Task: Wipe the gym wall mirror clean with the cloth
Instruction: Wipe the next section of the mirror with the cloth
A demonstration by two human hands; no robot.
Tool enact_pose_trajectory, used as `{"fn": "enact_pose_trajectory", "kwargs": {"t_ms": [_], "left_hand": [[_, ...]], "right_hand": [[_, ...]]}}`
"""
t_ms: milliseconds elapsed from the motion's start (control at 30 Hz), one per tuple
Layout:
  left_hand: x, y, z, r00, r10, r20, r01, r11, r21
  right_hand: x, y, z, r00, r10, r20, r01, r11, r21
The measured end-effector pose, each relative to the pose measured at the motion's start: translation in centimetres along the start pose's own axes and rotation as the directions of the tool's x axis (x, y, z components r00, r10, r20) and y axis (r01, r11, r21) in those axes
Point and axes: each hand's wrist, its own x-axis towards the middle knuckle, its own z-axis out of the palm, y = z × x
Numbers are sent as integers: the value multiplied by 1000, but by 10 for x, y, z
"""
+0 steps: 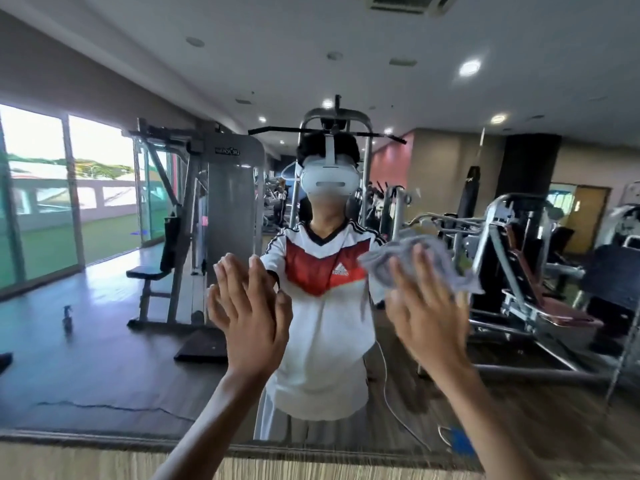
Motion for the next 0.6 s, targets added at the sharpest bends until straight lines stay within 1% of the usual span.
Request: {"fn": "enact_pose_trajectory", "kwargs": {"t_ms": [33, 100, 133, 167, 200, 233, 300, 333, 400, 433, 500, 533, 600], "left_hand": [[-1, 6, 3, 1000, 12, -7, -12, 1000, 10], [-5, 18, 9, 1000, 16, -17, -15, 1000, 19], [-9, 26, 13, 1000, 19, -16, -19, 1000, 21], [-16, 35, 16, 1000, 27, -10, -26, 999, 26], [-24, 43, 19, 999, 36, -4, -36, 999, 28], [-32, 51, 23, 999, 35, 5, -35, 999, 21], [-48, 64, 30, 999, 8, 32, -8, 1000, -4], [-55, 69, 33, 999, -2, 47, 3, 1000, -9], [-61, 73, 36, 997, -31, 72, 32, 999, -21], [-60, 77, 36, 996, -39, 82, 43, 998, -44], [-54, 82, 37, 996, -10, 88, 16, 998, -60], [-51, 86, 38, 996, 33, 81, -29, 998, -47], [-46, 92, 41, 991, 115, 67, -114, 993, -16]], "right_hand": [[13, 16, -1, 993, 114, -32, -114, 993, 4], [49, 26, -5, 937, 326, -128, -327, 945, 15], [67, 22, -8, 909, 388, -155, -388, 921, 30], [79, 12, -7, 896, 414, -159, -410, 910, 59], [85, 2, -5, 905, 399, -145, -391, 917, 84], [86, -10, -2, 932, 339, -130, -330, 940, 92], [69, -29, 3, 984, 139, -113, -132, 989, 66], [53, -32, 2, 994, 25, -103, -20, 999, 41], [17, -21, -4, 986, -155, -69, 157, 987, 26], [-5, -5, -7, 980, -194, -43, 195, 981, 12], [-38, 35, -10, 983, -184, -12, 184, 982, -43], [-47, 59, -10, 990, -138, -7, 137, 988, -74], [-42, 97, -10, 997, 57, -47, -62, 994, -94]]}}
